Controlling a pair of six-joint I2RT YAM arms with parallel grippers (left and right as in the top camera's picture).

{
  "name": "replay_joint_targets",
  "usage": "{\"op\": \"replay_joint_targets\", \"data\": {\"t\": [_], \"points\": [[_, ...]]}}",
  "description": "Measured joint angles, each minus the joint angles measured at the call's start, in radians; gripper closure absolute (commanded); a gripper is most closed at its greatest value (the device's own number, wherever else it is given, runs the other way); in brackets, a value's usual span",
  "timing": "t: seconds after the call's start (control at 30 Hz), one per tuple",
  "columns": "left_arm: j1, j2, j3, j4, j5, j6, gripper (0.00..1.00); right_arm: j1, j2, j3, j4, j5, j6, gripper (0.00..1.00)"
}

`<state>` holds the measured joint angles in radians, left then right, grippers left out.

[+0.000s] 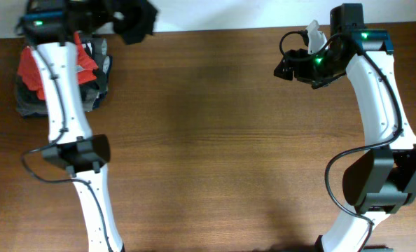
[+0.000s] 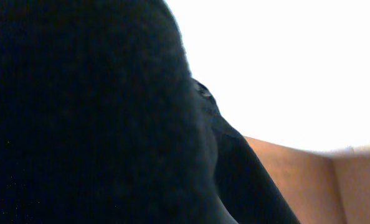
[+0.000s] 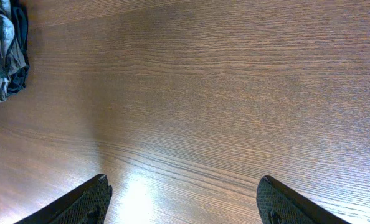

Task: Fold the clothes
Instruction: 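Carry the bundle with the left gripper onto the clothes stack, then lower the black bundle onto the stack and press it flat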

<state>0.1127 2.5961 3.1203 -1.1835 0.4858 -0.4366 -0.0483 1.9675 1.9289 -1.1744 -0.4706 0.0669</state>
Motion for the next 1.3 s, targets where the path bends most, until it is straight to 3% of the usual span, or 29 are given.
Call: {"op": "replay_joint_targets", "data": {"t": [0.37, 0.73, 0.97, 1.17, 1.2, 1.27, 1.3], "points": [[0.164, 0.000, 0.000, 0.034, -0.057, -0.040, 0.99, 0.000, 0.000, 0.000, -0.002, 0.000, 0.000, 0.21], [0.232, 0.000, -0.055, 0.018, -0.172, -0.081, 0.99, 0.000, 0.000, 0.000, -0.019, -0.001, 0.001, 0.21], [0.238, 0.000, -0.080, -0.182, -0.265, -0.089, 0.99, 0.000, 0.000, 0.000, -0.026, -0.001, 0.000, 0.21], [0.238, 0.000, -0.080, -0.389, -0.407, -0.088, 0.89, 0.000, 0.000, 0.000, -0.026, -0.001, 0.000, 0.21], [0.238, 0.000, -0.080, -0.424, -0.430, -0.088, 0.77, 0.000, 0.000, 0.000, -0.026, -0.001, 0.001, 0.20], [0.238, 0.000, -0.080, -0.491, -0.480, -0.084, 0.01, 0.000, 0.000, 0.000, -0.026, -0.001, 0.001, 0.21], [0.239, 0.000, -0.080, -0.501, -0.496, -0.076, 0.01, 0.000, 0.000, 0.000, -0.026, -0.001, 0.000, 0.21]]}}
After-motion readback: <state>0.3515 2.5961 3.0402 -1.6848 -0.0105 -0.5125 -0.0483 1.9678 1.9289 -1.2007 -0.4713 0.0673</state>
